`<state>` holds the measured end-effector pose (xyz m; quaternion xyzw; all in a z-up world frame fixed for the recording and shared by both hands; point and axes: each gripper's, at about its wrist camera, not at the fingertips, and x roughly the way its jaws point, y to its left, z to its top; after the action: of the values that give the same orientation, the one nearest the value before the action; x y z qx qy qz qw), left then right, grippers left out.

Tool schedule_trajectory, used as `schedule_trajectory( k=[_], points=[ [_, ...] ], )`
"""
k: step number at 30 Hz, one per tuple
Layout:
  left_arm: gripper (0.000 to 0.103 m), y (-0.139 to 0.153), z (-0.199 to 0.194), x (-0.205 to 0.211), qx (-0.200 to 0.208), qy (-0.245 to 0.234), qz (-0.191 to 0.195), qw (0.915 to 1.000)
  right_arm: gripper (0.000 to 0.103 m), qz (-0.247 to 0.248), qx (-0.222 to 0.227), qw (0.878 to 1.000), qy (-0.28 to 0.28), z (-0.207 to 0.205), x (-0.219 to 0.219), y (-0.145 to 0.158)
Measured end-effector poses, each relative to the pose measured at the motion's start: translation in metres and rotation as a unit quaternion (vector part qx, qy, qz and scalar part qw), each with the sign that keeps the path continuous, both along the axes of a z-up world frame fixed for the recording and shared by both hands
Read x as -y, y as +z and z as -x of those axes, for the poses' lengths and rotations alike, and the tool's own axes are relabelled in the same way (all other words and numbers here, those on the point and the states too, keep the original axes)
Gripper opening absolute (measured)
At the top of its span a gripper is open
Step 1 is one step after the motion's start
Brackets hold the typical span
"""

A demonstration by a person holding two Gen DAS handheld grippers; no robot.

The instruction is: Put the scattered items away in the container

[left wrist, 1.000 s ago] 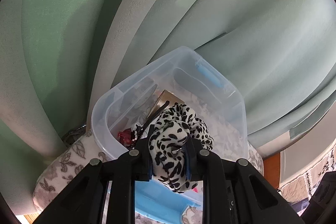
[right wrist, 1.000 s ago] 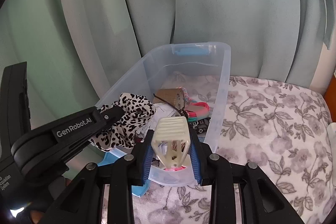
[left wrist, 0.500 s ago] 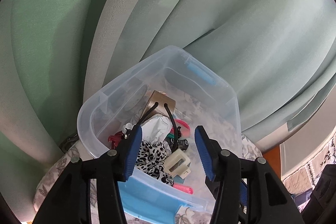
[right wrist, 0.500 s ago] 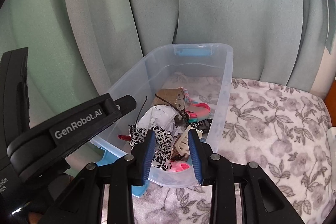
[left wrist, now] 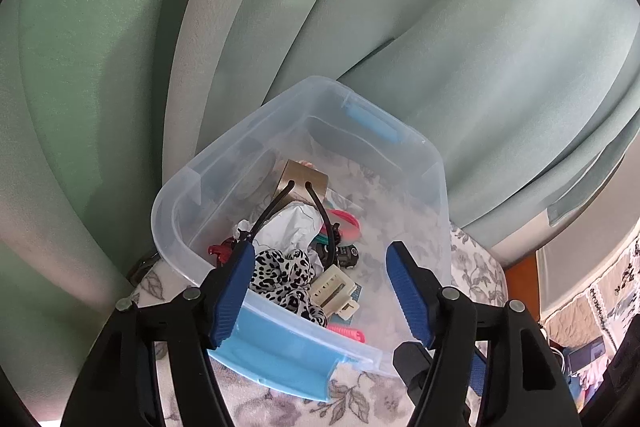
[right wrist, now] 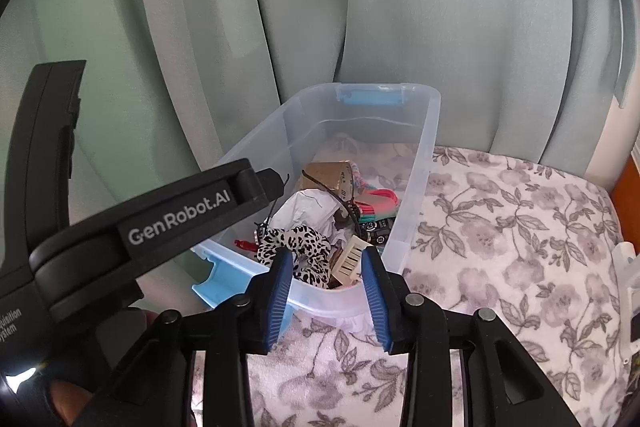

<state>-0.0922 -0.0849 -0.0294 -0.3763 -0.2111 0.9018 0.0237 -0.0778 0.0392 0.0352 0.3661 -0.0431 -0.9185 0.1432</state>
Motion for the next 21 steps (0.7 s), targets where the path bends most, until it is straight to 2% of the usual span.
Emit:
schedule_trajectory(
  k=[1,8,13,14,16,21],
  points=[
    [0.070,0.002,-0.002,-0.001,0.003,0.000,0.003,1.0000,0.053,-0.002,0.001,1.000,-0.005,-0.003,-0.003,0.001],
    [0.070,0.026,-0.023,-0.016,-0.009,-0.012,0.028,0.9995,0.055,0.006,0.028,0.999,-0.046,-0.020,-0.031,0.004],
    [0.071,0.046,-0.043,-0.037,-0.027,-0.038,0.063,0.9969,0.061,0.016,0.012,0.997,-0.078,-0.038,-0.051,0.021],
    [0.072,0.049,-0.047,-0.041,-0.030,-0.044,0.071,0.9960,0.061,0.020,0.008,0.996,-0.086,-0.040,-0.056,0.024],
    [0.083,0.054,-0.056,-0.049,-0.037,-0.052,0.091,0.9938,0.062,0.030,0.002,0.995,-0.100,-0.046,-0.066,0.031],
    [0.084,0.062,-0.079,-0.068,-0.053,-0.060,0.131,0.9882,0.066,0.058,-0.008,0.990,-0.127,-0.059,-0.089,0.042]
  ],
)
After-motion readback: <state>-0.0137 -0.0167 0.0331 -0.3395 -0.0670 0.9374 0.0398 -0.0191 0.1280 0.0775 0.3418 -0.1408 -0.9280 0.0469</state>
